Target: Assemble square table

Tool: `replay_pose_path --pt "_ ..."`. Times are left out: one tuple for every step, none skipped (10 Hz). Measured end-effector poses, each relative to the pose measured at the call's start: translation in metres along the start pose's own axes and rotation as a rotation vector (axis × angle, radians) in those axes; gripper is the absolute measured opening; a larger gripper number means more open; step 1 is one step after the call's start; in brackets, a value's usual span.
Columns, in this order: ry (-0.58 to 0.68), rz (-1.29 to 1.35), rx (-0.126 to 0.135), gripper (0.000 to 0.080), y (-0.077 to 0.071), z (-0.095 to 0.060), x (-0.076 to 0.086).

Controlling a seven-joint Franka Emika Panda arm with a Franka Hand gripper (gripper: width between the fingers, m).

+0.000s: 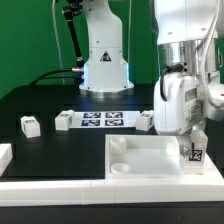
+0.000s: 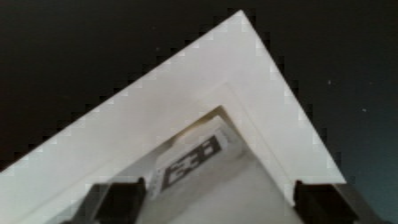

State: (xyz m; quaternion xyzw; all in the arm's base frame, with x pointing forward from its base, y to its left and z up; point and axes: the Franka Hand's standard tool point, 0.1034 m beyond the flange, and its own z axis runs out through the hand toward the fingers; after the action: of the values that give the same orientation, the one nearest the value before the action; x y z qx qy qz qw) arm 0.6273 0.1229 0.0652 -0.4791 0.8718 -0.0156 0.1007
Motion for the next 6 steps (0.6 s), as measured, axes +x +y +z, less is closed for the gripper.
replay_pose_path --pt "-0.003 0.016 0.003 0.0401 0.0001 -0.0001 0.0002" --pt "-0.004 0.027 0.002 0.0401 0.0002 -0.0002 0.0006" --pt "-0.002 0.023 0.001 0.0401 0.0004 -0.0004 0.0011" --pt "-0.003 0.022 0.000 0.0401 0.0005 -0.0004 0.0011" --pt "-0.003 0.002 0.000 0.0401 0.0005 -0.0004 0.0012" --pt "-0.003 -0.021 0.001 0.0495 0.0004 -0.0002 0.0012"
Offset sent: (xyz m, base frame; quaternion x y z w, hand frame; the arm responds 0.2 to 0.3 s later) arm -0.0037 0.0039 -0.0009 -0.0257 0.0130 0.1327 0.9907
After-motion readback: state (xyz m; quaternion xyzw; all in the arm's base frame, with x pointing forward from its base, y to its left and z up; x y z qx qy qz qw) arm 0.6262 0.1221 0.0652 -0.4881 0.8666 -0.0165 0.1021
